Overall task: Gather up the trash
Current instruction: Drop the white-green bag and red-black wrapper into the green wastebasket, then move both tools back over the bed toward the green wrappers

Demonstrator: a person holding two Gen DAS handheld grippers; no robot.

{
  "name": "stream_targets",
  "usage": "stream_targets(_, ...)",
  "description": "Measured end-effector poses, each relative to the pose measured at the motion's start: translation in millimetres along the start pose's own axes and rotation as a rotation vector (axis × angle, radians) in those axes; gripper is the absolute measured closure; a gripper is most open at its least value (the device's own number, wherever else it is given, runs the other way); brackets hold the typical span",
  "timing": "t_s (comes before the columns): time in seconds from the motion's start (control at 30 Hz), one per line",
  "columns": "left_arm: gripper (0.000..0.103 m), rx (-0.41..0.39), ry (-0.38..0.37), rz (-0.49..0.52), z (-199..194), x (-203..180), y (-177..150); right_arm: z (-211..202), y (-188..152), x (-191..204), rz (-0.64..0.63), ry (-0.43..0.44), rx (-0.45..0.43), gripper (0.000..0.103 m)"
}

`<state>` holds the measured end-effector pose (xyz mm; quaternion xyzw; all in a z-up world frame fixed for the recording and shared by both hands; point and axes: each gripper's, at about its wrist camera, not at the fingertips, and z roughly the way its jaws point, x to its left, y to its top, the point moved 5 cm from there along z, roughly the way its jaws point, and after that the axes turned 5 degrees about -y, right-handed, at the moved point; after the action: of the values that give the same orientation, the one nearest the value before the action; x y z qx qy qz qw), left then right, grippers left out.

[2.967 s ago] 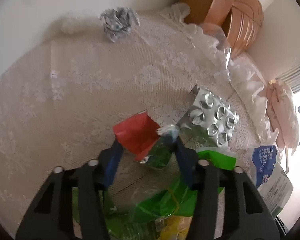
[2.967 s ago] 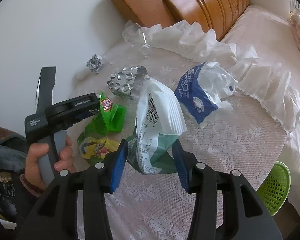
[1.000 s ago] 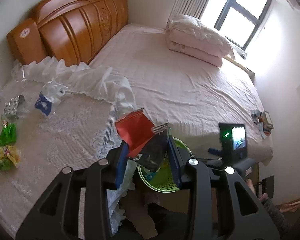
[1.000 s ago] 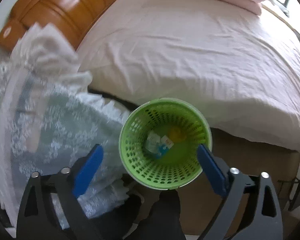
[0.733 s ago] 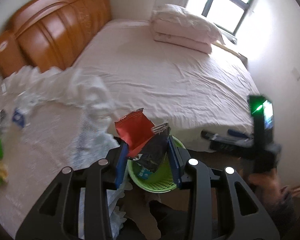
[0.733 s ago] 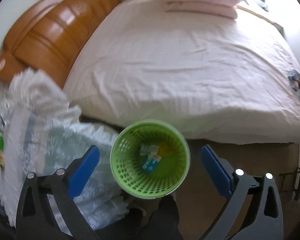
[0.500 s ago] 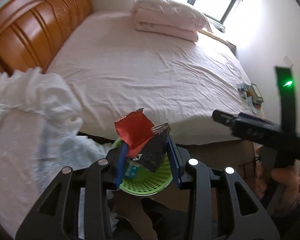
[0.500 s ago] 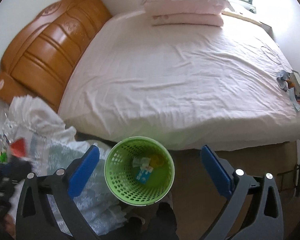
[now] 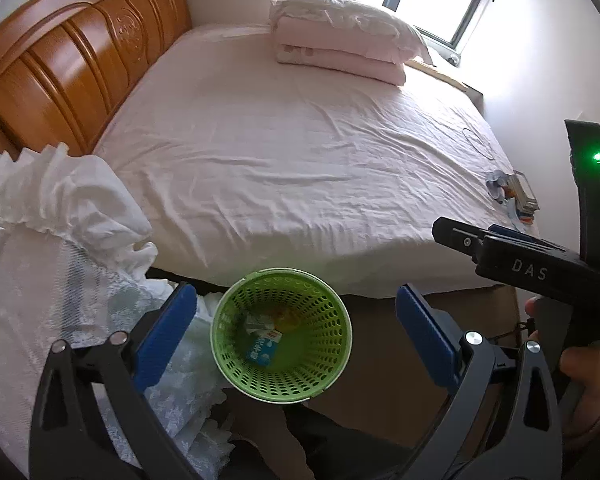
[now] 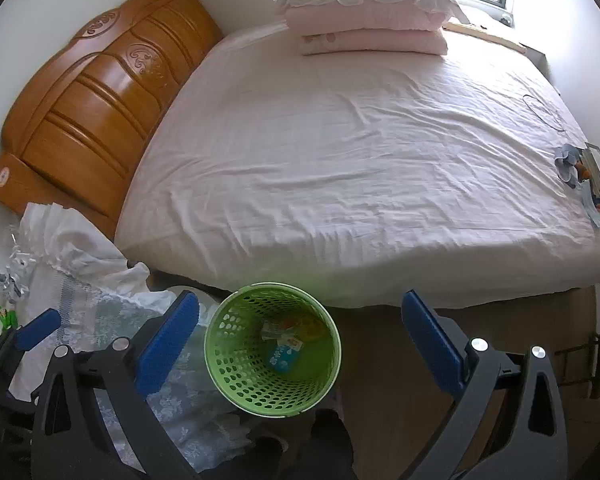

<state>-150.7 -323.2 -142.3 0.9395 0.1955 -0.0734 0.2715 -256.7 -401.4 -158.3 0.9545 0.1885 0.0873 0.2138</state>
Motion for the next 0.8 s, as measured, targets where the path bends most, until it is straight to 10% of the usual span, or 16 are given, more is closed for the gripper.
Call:
stream_targets(0.33,0.008,-0.108,0.072,-0.027,-47.3,22.2,1.3,-18.7,1.7,36.5,-0.063,0.043,-0.037,0.003)
stream_targets(0.8,0.008,-0.318,0.321,-0.333,-180.5,149.6,-53.6,-88.3,-5.8,222.4,-0.400,0.308,-0.167,0.002)
